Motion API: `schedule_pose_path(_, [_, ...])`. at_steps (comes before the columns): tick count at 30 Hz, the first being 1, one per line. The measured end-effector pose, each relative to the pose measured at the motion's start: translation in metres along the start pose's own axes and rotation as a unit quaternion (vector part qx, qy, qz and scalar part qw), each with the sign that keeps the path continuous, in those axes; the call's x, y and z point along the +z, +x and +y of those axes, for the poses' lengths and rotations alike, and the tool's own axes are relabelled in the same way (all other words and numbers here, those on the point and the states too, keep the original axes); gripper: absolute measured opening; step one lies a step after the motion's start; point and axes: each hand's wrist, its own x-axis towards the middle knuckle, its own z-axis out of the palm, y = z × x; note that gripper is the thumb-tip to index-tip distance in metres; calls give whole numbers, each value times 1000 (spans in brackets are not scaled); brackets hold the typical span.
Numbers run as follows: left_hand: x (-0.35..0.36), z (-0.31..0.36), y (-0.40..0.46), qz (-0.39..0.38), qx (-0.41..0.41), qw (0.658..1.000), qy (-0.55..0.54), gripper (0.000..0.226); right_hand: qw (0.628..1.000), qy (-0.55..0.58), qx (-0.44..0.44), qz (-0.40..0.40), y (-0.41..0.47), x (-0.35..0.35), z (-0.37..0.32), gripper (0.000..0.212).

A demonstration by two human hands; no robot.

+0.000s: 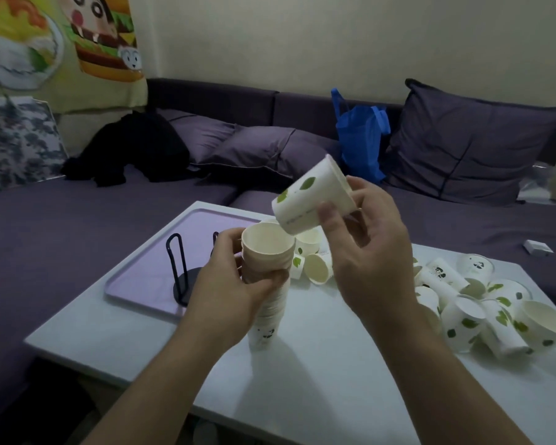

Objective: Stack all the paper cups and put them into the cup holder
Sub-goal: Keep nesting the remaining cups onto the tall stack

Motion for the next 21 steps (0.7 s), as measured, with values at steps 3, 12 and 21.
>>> schedule_pose_path(3, [0, -4, 0, -8, 7, 1000, 10, 56, 997, -33, -48, -42, -2, 13, 2, 19])
schedule_pose_path(12, [-6, -5, 8, -2, 5, 999, 39, 63, 975, -126, 47, -177, -14, 9, 9, 65])
schedule_pose_path(21, [0, 1, -34, 38, 102, 988, 107, 37, 945, -202, 204, -156, -24, -5, 58, 43])
